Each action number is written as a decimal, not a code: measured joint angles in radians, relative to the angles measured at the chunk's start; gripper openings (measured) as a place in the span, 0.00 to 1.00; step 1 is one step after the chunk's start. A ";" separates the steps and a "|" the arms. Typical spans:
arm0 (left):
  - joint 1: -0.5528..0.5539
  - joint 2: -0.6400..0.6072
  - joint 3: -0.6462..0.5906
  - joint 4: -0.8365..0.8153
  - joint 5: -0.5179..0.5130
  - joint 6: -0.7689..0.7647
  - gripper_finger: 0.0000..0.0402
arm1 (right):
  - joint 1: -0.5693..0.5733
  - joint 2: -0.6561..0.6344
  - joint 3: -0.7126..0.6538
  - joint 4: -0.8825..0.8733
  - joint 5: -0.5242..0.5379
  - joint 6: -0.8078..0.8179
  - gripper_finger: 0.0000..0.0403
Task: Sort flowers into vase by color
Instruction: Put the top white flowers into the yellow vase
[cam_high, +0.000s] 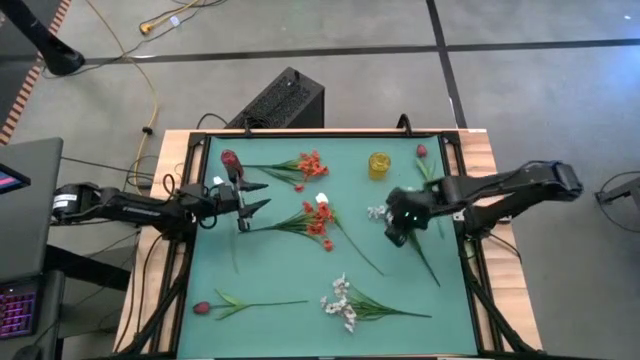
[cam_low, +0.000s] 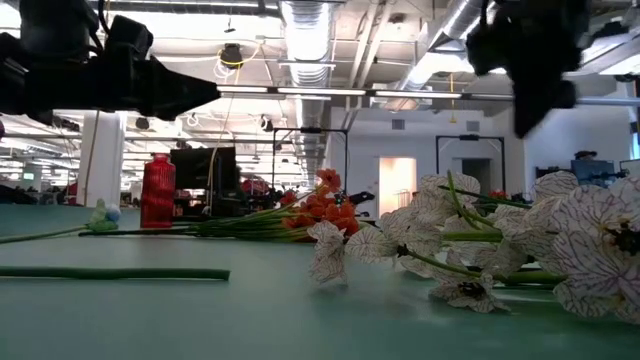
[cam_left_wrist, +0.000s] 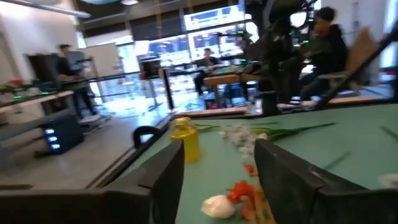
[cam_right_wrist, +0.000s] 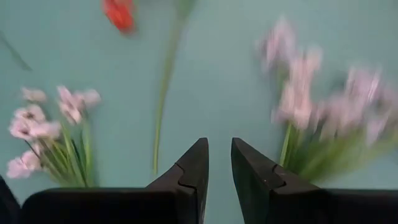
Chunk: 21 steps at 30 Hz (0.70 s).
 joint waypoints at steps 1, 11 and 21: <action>0.000 0.000 0.000 0.001 0.016 -0.004 0.50 | 0.023 0.020 0.001 -0.025 -0.018 0.054 0.24; 0.000 0.000 0.000 0.015 0.033 0.053 0.59 | 0.196 0.134 -0.010 -0.093 -0.027 0.355 0.39; 0.000 0.000 0.078 -0.104 0.163 0.075 0.59 | 0.209 0.156 -0.165 -0.015 -0.004 0.467 0.64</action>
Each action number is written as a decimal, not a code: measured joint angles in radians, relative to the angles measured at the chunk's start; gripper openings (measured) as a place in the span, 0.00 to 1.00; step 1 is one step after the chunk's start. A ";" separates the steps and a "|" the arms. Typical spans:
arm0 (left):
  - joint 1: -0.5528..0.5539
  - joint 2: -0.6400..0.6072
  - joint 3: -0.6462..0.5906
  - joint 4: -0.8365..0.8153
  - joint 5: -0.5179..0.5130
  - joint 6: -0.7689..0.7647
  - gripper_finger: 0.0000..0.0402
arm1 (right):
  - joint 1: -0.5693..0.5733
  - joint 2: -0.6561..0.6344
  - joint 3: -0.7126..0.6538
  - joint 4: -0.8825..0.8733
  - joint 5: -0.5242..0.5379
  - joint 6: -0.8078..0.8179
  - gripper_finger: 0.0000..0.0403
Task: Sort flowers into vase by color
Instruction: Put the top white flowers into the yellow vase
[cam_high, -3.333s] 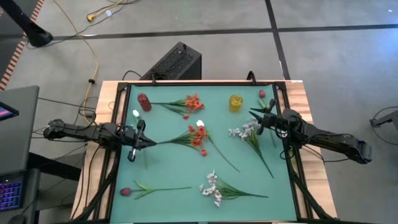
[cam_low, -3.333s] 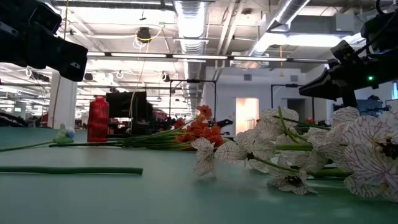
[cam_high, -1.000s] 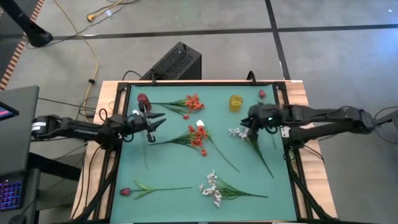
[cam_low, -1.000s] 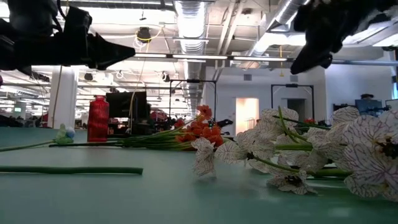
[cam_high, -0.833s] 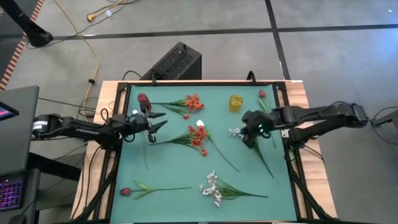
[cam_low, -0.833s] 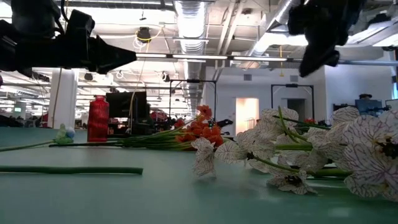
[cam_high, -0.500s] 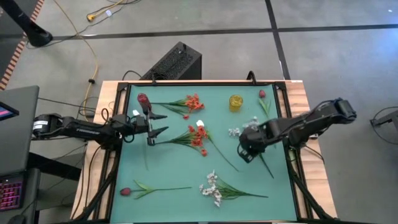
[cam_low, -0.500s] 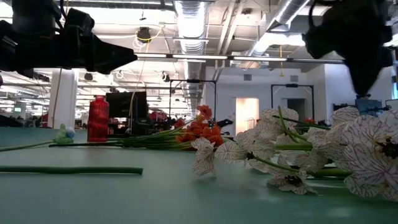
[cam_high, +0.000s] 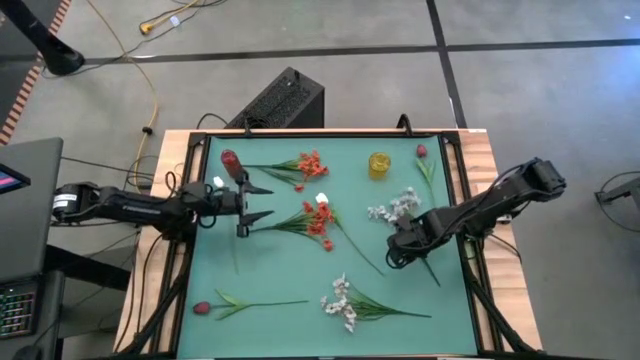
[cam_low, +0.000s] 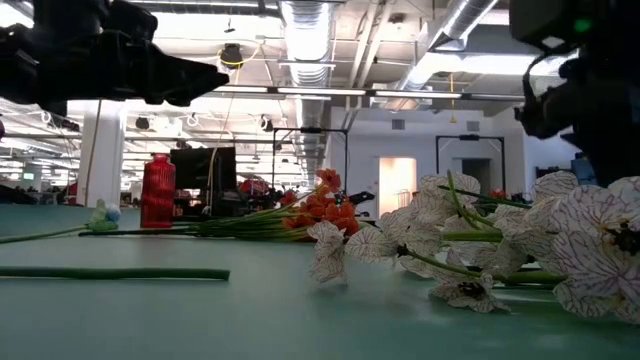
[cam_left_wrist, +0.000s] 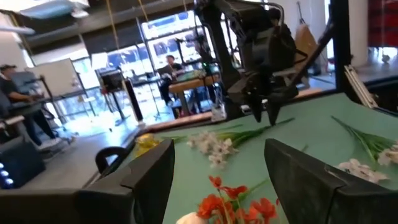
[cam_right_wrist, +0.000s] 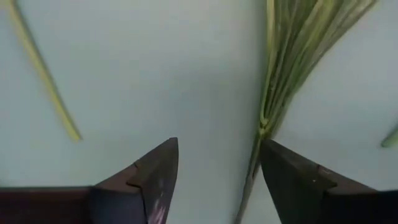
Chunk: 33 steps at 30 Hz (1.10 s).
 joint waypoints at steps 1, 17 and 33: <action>0.000 0.000 0.010 -0.023 0.001 0.004 0.59 | -0.003 0.000 -0.013 -0.004 0.001 0.007 0.64; 0.000 0.000 0.022 -0.120 0.012 0.022 0.59 | -0.003 -0.003 -0.174 0.171 0.069 0.037 0.58; 0.000 0.000 0.022 -0.122 0.085 0.023 0.59 | -0.089 -0.043 -0.022 0.263 0.305 -0.246 0.11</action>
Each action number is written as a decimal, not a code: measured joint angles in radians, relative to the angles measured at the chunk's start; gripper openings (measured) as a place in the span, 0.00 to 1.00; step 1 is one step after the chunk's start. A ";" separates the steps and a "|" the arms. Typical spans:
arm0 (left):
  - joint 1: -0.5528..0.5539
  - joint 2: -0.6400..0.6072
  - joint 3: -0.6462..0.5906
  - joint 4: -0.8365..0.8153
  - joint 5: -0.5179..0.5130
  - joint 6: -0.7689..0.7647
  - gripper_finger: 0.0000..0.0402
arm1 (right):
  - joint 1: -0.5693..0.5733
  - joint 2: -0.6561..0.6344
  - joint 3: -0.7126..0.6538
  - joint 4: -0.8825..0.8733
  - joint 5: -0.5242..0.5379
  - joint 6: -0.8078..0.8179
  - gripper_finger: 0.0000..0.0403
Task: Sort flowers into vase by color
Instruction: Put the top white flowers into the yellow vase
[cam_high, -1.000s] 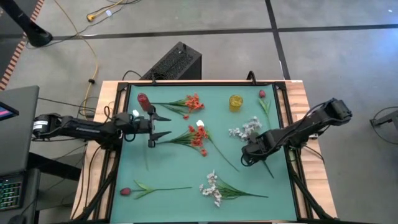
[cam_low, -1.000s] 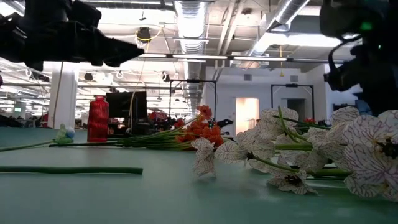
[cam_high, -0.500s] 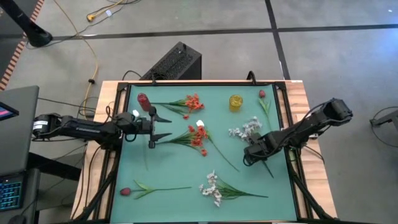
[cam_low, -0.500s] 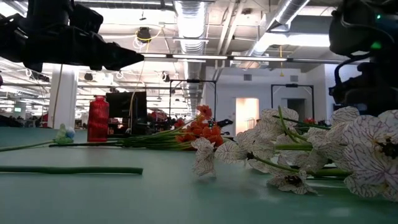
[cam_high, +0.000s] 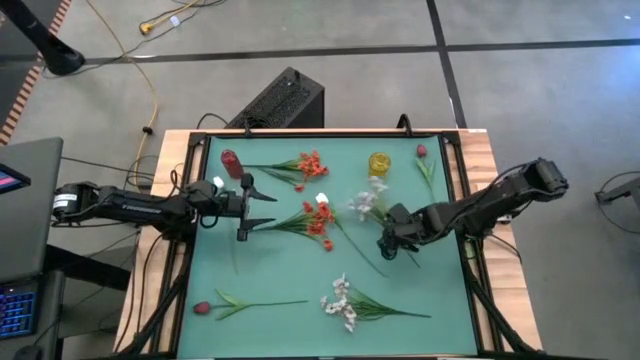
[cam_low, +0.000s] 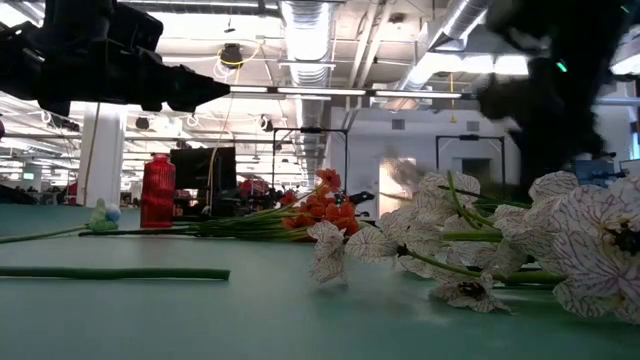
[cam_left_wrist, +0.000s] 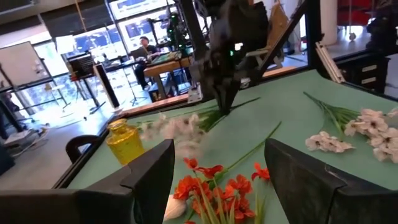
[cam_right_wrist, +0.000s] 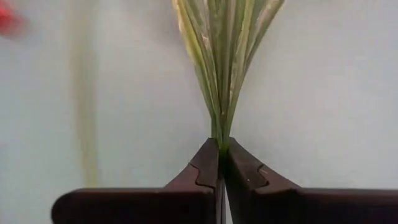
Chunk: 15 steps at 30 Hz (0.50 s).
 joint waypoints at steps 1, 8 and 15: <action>0.000 0.000 0.000 0.000 0.000 -0.004 0.59 | -0.003 -0.016 0.019 0.016 0.019 -0.052 0.11; 0.000 0.000 0.000 -0.003 0.002 -0.030 0.57 | 0.017 -0.280 0.031 0.185 0.415 -0.341 0.07; 0.000 0.000 0.000 -0.002 0.002 -0.036 0.51 | -0.098 -0.547 -0.222 0.789 0.546 -0.712 0.07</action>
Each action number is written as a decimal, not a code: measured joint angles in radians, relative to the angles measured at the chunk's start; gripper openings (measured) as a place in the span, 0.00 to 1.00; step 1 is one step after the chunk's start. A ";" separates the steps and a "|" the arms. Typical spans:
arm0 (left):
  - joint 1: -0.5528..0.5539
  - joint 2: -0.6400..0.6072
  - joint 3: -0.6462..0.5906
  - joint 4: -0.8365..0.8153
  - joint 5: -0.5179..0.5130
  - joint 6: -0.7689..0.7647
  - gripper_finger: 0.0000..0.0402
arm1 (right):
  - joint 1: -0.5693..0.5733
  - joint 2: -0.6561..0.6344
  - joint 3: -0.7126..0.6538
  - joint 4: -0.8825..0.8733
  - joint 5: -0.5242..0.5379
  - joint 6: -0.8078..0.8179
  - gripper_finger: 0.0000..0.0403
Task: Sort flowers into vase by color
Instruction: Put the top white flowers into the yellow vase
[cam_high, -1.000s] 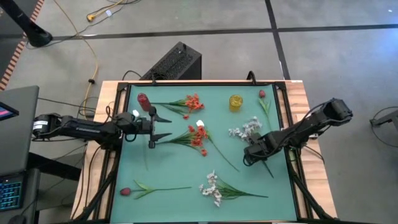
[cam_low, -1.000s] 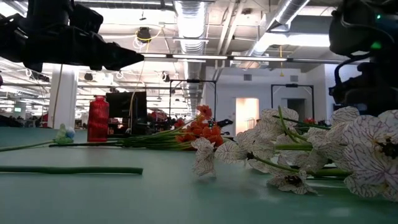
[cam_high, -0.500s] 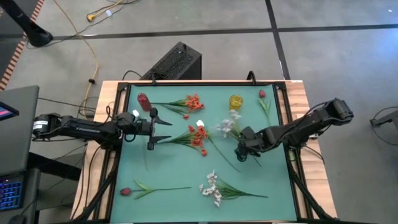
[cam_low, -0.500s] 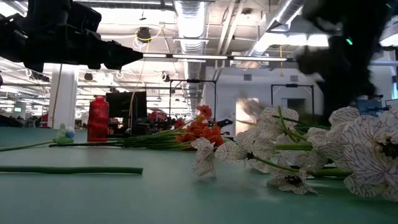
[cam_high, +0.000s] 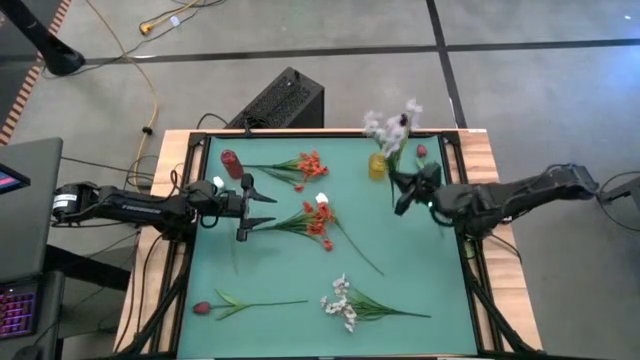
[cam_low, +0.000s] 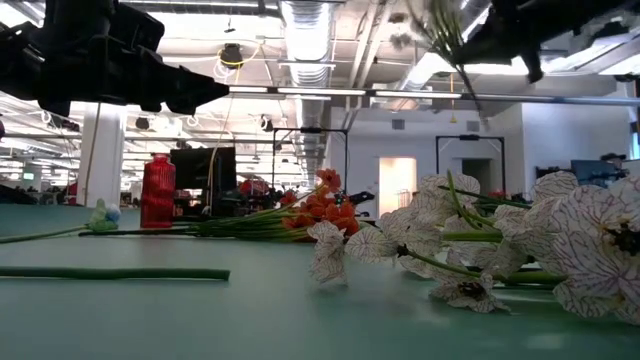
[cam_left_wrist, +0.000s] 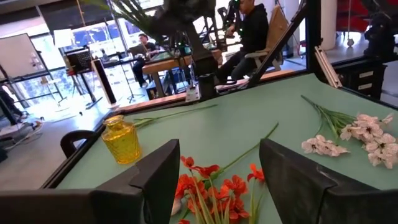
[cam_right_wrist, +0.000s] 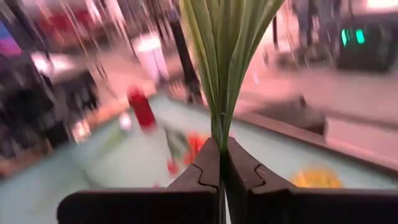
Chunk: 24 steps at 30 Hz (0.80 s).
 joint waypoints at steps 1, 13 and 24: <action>0.000 0.000 0.000 0.000 0.000 0.000 0.51 | -0.036 -0.009 -0.042 0.126 -0.031 -0.063 0.07; 0.004 0.000 0.000 0.001 -0.065 0.035 0.49 | -0.514 0.114 -0.220 0.671 -0.432 -0.219 0.07; 0.003 0.000 0.000 -0.017 -0.076 0.052 0.49 | -0.621 0.341 -0.218 0.897 -0.495 -0.274 0.07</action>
